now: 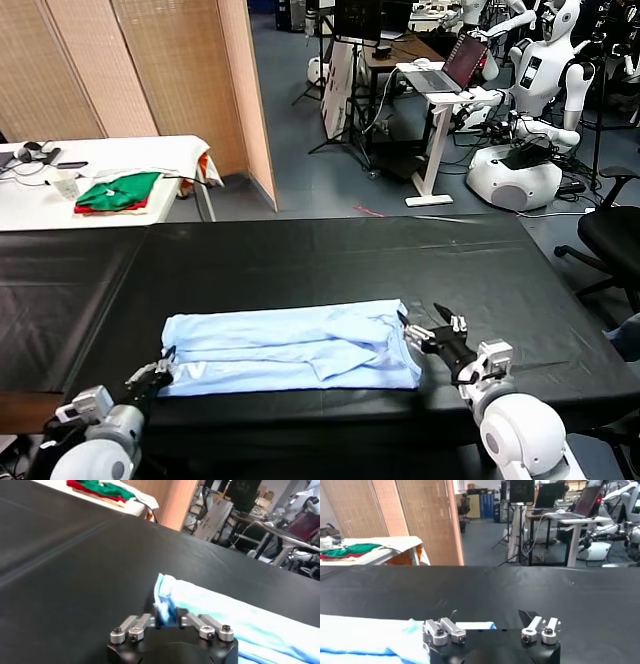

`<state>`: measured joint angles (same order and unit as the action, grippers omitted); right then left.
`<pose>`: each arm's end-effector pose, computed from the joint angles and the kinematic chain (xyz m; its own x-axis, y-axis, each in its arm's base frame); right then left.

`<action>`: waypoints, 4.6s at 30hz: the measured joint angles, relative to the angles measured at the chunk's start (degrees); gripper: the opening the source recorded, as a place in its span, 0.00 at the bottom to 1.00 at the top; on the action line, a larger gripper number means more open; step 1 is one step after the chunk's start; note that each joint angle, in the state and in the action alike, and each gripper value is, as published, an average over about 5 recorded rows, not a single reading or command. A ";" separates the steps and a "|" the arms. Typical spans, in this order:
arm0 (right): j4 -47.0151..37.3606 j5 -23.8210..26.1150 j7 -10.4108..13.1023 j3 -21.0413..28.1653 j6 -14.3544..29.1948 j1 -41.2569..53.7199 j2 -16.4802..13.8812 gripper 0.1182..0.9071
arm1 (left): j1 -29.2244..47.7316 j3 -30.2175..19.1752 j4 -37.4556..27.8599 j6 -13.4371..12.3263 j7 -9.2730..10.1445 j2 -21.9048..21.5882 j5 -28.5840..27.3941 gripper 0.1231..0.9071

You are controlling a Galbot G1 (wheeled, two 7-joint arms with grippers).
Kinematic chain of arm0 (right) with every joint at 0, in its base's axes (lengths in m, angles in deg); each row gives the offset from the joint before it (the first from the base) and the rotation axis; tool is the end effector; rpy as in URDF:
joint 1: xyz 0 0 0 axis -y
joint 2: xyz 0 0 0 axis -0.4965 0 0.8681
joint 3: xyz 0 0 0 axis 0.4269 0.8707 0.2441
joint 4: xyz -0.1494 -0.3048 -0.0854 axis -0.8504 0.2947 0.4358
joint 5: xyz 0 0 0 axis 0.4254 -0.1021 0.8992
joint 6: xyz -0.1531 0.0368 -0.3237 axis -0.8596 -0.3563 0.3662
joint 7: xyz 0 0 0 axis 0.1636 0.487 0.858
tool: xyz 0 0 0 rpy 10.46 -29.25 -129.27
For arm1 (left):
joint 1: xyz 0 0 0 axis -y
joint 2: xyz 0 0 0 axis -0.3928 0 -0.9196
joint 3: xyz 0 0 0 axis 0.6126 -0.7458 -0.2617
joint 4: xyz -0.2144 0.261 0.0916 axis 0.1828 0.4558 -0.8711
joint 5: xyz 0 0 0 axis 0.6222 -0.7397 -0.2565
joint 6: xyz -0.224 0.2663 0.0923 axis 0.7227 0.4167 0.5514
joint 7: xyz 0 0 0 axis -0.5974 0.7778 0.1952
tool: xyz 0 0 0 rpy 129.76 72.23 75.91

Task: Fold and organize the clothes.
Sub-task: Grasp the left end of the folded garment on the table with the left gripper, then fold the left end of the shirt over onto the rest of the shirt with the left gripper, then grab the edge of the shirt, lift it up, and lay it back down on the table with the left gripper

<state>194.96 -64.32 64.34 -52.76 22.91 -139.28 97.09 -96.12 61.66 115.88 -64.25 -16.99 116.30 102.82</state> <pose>0.2365 -0.0562 -0.2350 -0.9216 -0.2317 0.3114 -0.2184 0.9728 0.0772 0.1930 0.1329 -0.3000 -0.9126 -0.1510 0.3800 -0.1644 0.9864 -0.0027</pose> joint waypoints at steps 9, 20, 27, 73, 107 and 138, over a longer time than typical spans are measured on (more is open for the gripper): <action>0.09 0.77 0.19 -0.27 0.79 -1.87 1.17 1.00 | -1.31 1.20 0.30 -4.70 1.10 -6.70 -14.80 0.07; 0.61 4.31 -0.45 -2.76 3.33 -5.58 4.41 1.00 | -3.19 -4.25 8.51 0.45 5.04 -5.95 -3.33 0.07; -0.40 7.47 -0.88 -5.57 5.96 -9.45 5.94 1.00 | -0.24 -13.68 11.96 3.46 7.54 -1.99 7.47 0.07; 3.93 11.92 -4.83 -1.61 6.81 -13.13 4.66 1.00 | 9.91 -37.89 -2.58 -1.94 4.55 11.12 2.14 0.59; -4.76 20.01 -4.09 23.15 -12.28 11.99 -4.12 1.00 | 3.98 -16.58 3.08 -7.07 3.50 0.46 -5.01 1.00; 1.36 7.00 1.63 1.24 8.22 -10.06 0.64 1.00 | 4.78 -12.71 -2.95 -5.58 -3.89 4.59 14.48 1.00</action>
<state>196.32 -57.32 65.97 -51.52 31.13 -149.34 97.74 -91.34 48.95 112.93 -69.83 -20.88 120.89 117.30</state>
